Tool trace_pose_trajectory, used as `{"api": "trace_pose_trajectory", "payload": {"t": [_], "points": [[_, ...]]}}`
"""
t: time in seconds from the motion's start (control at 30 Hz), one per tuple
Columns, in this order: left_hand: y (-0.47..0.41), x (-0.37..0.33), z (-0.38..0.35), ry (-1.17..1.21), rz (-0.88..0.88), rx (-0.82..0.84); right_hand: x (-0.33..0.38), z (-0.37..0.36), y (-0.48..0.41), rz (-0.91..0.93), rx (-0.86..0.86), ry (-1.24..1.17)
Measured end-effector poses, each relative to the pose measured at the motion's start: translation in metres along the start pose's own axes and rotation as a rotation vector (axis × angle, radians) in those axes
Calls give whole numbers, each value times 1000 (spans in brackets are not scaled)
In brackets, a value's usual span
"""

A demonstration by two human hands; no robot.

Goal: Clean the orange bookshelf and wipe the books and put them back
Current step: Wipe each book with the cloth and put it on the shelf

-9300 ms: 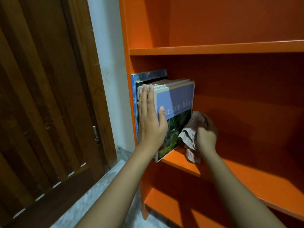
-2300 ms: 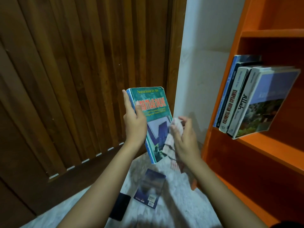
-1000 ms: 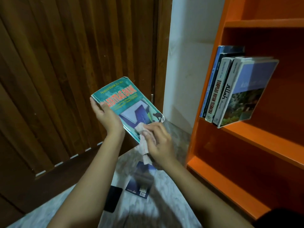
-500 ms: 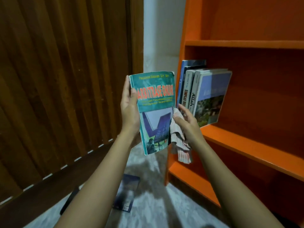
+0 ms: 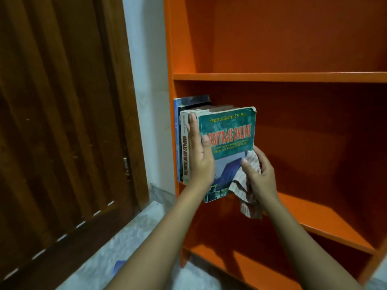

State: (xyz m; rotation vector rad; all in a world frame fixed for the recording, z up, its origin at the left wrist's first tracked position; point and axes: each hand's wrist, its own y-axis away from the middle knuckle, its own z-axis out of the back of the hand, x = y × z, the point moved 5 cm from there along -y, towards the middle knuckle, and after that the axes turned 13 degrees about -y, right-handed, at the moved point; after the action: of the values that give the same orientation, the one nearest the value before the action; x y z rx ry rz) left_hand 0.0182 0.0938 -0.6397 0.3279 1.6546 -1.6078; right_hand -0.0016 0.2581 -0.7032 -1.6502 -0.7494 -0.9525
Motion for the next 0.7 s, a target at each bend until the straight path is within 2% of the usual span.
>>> {"api": "trace_pose_trajectory", "payload": {"t": [0.17, 0.37, 0.53, 0.7], "points": [[-10, 32, -24, -187, -16, -15, -23, 0, -34, -12, 28, 9], [-8, 66, -34, -398, 23, 1, -53, -13, -51, -56, 104, -90], [-12, 73, -34, -504, -64, 9, -70, -23, -60, -84, 66, -185], [-12, 81, -34, -581, -133, 22, -82, -21, -60, -98, 39, -132]]}}
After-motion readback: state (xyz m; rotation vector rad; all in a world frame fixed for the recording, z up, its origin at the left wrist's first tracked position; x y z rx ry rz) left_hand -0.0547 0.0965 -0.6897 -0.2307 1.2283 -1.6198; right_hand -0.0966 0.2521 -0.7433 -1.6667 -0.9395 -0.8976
